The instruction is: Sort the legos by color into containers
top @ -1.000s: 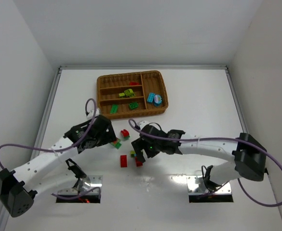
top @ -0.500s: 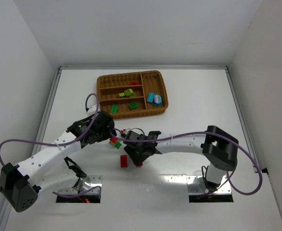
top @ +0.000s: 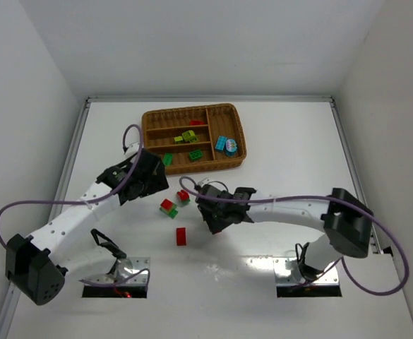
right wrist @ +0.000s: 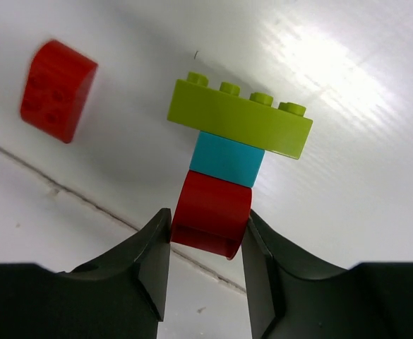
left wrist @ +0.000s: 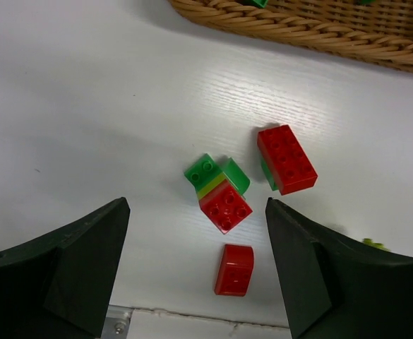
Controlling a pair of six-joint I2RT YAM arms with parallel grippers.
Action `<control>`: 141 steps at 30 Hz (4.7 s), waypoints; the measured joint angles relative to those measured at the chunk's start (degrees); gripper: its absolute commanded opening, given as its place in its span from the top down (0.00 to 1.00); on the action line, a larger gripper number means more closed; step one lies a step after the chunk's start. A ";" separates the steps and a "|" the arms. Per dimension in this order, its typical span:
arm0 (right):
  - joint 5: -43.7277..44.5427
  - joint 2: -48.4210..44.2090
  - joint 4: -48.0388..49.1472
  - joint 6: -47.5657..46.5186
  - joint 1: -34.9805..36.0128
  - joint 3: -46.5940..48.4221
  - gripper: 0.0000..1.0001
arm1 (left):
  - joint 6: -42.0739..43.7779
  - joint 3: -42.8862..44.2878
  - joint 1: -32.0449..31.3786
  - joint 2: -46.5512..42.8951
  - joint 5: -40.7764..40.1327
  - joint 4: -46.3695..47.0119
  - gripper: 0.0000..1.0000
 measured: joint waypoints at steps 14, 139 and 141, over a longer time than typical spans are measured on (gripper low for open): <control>0.94 -23.21 4.26 -9.40 -5.88 0.90 0.70 | 9.33 10.27 17.68 8.09 42.38 14.62 0.02; -29.70 7.72 24.70 -7.56 -34.34 31.15 0.19 | 24.72 12.59 31.06 22.12 59.87 20.02 1.00; -35.54 3.76 25.44 -6.36 -33.97 23.96 0.19 | 23.78 10.32 31.45 22.05 65.13 23.91 1.00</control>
